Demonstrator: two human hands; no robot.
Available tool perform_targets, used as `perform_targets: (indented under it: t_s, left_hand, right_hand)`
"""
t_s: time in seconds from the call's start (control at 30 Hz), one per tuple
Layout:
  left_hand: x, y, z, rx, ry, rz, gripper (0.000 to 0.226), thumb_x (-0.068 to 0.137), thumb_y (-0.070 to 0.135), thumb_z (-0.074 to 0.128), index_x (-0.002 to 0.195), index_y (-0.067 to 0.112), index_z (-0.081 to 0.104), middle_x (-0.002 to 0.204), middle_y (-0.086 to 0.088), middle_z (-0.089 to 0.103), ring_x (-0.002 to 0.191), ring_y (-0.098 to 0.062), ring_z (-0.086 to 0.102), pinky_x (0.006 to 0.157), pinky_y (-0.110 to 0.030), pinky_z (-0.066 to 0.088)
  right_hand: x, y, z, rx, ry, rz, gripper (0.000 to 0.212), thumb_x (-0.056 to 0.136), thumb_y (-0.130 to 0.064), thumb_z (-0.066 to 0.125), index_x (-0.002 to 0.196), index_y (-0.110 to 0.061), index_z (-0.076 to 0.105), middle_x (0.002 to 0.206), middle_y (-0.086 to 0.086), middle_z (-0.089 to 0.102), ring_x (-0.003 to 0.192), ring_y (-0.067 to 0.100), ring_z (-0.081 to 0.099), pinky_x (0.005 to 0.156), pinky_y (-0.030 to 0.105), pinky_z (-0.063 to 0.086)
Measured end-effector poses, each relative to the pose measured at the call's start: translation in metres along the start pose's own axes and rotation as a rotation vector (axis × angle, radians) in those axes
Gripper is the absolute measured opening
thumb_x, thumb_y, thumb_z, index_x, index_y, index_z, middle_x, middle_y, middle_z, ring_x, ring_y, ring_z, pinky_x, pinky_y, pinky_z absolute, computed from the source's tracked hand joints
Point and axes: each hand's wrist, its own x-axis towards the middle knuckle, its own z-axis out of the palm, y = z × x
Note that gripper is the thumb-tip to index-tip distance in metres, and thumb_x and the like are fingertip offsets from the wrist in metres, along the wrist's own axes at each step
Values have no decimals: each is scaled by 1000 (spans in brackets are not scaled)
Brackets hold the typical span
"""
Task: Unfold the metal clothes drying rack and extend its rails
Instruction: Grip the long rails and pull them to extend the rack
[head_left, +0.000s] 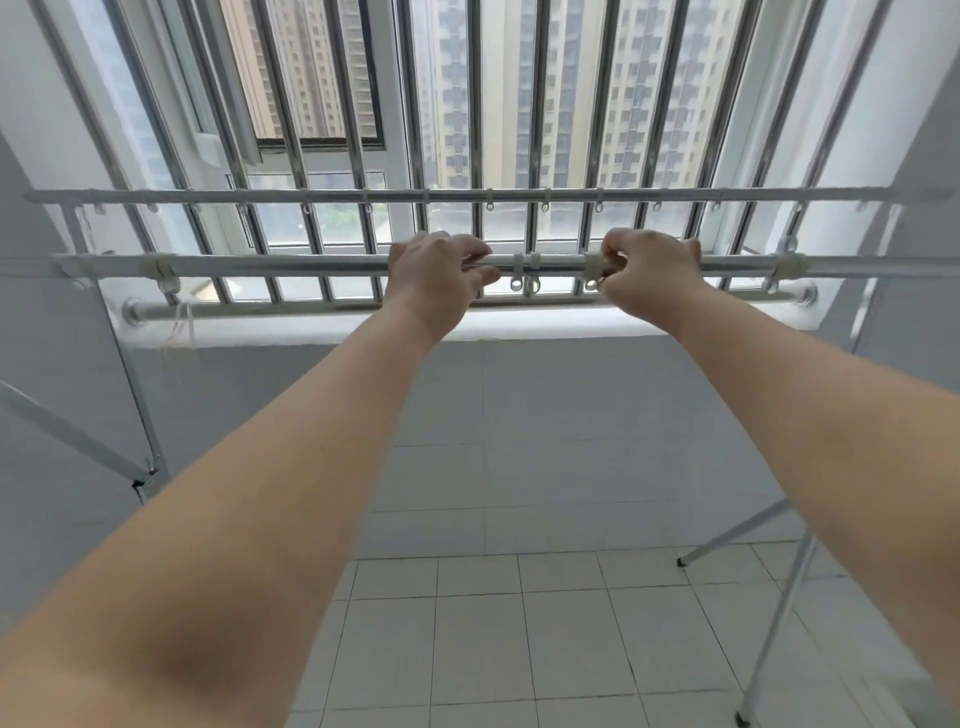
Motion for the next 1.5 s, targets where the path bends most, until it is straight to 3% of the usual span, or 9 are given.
perform_targets:
  t_s: [0.23, 0.37, 0.47, 0.53, 0.6, 0.77, 1.1, 1.5]
  left_hand:
    - [-8, 20, 5, 24, 24, 44, 31, 86, 43, 60, 110, 25, 65, 105, -4, 67, 108, -22, 50, 85, -30, 21]
    - [-13, 29, 9, 79, 35, 55, 38, 85, 49, 56, 112, 24, 63, 109, -4, 66, 110, -23, 49, 85, -31, 21]
    - [-22, 31, 12, 200, 88, 78, 37, 87, 52, 44, 97, 23, 64, 97, -2, 65, 101, -23, 51, 87, -37, 27]
    - [-31, 32, 16, 273, 154, 91, 38, 91, 50, 37, 87, 21, 61, 88, 0, 65, 93, -24, 53, 85, -39, 29]
    - [-39, 33, 21, 299, 238, 78, 39, 93, 47, 35, 80, 21, 60, 78, 2, 66, 83, -24, 55, 83, -38, 27]
    - [-45, 37, 31, 282, 329, 33, 36, 93, 35, 36, 66, 21, 56, 64, 4, 62, 71, -22, 53, 79, -37, 26]
    - [-43, 15, 46, 268, 374, 26, 34, 91, 30, 38, 65, 22, 58, 69, 7, 66, 73, -19, 55, 83, -37, 26]
    - [-36, -1, 47, 332, 449, 27, 32, 89, 25, 40, 63, 20, 58, 60, 5, 61, 66, -20, 52, 81, -39, 27]
  right_hand:
    - [-8, 13, -15, -17, -41, 15, 6, 73, -16, 46, 75, -20, 49, 78, 4, 58, 80, 29, 49, 82, 37, 24]
    - [-11, 18, -20, -81, -56, -16, 18, 70, -32, 35, 68, -19, 47, 77, 6, 61, 80, 31, 52, 82, 38, 27]
    - [-12, 22, -14, -148, -30, -59, 21, 84, -28, 41, 70, -21, 54, 74, 1, 60, 80, 28, 51, 79, 36, 26]
    - [-18, 23, -9, -169, 41, -83, 25, 87, -26, 44, 62, -24, 48, 63, -5, 52, 75, 27, 48, 75, 34, 24]
    - [-25, 24, -3, -239, 121, -114, 24, 87, -24, 49, 64, -22, 44, 64, -1, 58, 72, 28, 51, 74, 36, 27]
    - [-35, 26, 4, -291, 166, -124, 11, 84, -18, 53, 76, -13, 59, 74, 10, 65, 74, 32, 55, 72, 37, 29]
    - [-39, 14, 27, -184, 239, -87, 11, 73, -7, 60, 63, -11, 56, 62, 10, 61, 68, 33, 55, 72, 37, 35]
    - [-35, 0, 33, -259, 168, -67, 5, 79, -12, 57, 78, -9, 60, 75, 11, 64, 80, 33, 56, 82, 42, 37]
